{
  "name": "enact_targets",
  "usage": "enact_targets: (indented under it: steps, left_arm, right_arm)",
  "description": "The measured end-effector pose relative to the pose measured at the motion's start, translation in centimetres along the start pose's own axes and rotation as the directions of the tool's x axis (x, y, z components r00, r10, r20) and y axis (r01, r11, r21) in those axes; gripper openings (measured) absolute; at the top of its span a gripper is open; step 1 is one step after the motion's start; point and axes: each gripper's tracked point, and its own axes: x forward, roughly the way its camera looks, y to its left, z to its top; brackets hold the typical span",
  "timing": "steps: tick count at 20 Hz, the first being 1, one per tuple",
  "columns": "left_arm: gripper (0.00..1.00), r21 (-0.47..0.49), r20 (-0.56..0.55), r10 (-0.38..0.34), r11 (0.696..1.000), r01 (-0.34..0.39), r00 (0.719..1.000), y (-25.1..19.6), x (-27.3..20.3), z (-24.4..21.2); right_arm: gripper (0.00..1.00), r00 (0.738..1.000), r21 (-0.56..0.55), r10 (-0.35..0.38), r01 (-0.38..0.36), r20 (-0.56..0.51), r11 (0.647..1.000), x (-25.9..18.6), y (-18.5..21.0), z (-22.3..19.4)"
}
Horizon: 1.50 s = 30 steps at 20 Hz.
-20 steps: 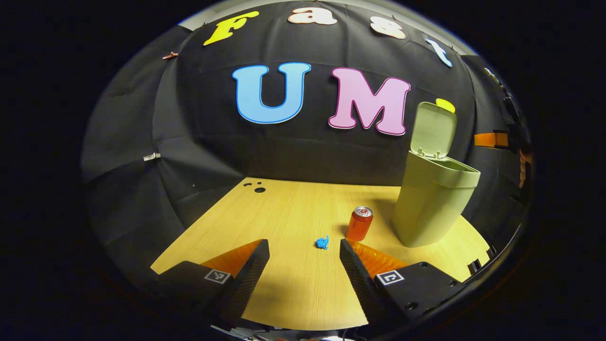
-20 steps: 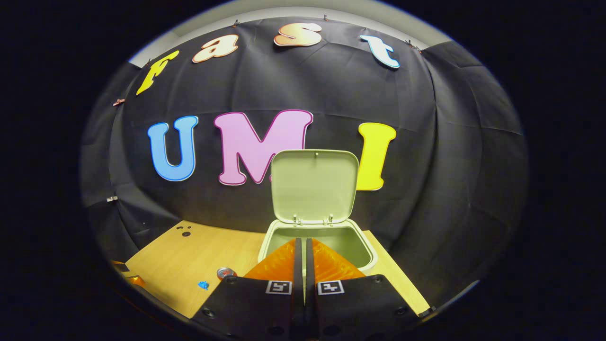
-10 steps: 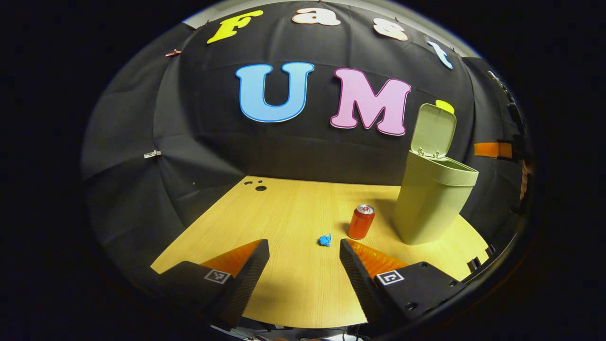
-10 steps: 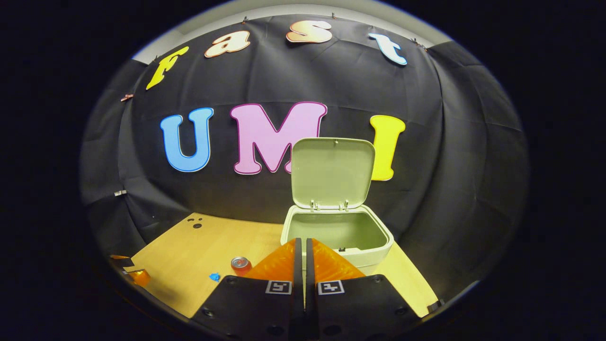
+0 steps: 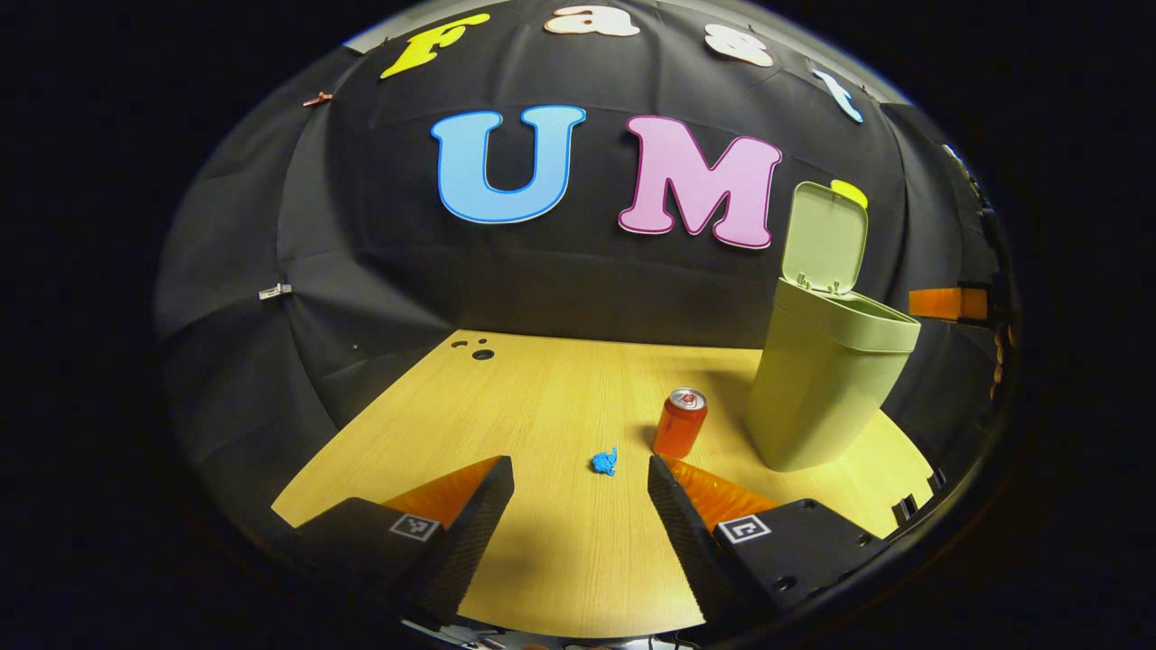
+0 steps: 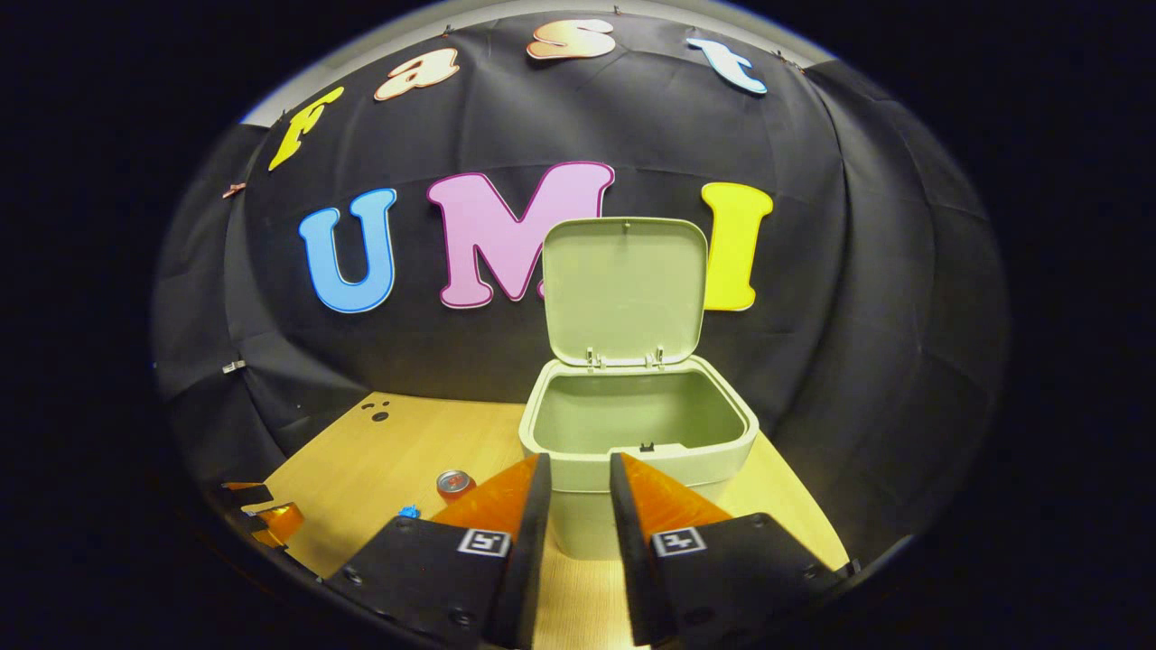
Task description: Press the lid of the desktop garbage bin to open it, pick up the crumpled paper on the desktop and throw it into the bin, then pick up the pop can on the desktop and drop it into the bin, and finally close the garbage bin lid.
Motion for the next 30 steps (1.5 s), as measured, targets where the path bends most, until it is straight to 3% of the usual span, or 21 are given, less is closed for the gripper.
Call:
enact_targets:
  steps: [1,4,9,19,22,26,30]
  left_arm:
    - [0.96,0.002,-0.002,0.001,1.0,-0.001,1.0,0.0,0.7,-0.1]
    - [0.96,0.006,-0.029,0.011,1.0,-0.011,1.0,-0.1,2.9,-0.4]
    - [0.96,-0.026,-0.076,0.013,1.0,-0.015,0.997,-0.1,6.8,-1.3]
    - [0.96,-0.016,-0.209,0.001,1.0,-0.004,0.978,-1.7,15.5,-6.1]
    - [0.96,-0.077,-0.238,-0.022,0.997,0.004,0.971,-2.6,18.0,-7.8]
    - [0.96,-0.085,-0.27,0.041,0.994,-0.066,0.962,-1.6,21.5,-9.9]
    - [0.95,-0.044,-0.291,0.082,0.994,-0.099,0.953,-1.2,22.5,-11.5]
  right_arm:
    - [0.49,1.0,0.005,0.006,-0.006,-0.009,1.0,0.3,-0.3,-0.6]
    - [0.99,0.999,0.023,0.005,-0.004,-0.038,1.0,-0.2,-1.4,-2.0]
    - [0.98,0.995,0.045,-0.004,0.009,-0.101,0.999,-0.6,-3.2,-4.7]
    - [0.99,0.981,0.002,0.046,-0.046,-0.191,0.999,0.7,-4.2,-8.4]
    - [0.99,0.974,-0.048,0.067,-0.08,-0.216,0.996,1.0,-3.8,-9.5]
    - [0.99,0.958,-0.088,0.143,-0.169,-0.248,0.982,1.5,-1.5,-10.8]
    - [0.99,0.947,-0.087,0.177,-0.207,-0.267,0.975,1.6,-0.4,-11.4]
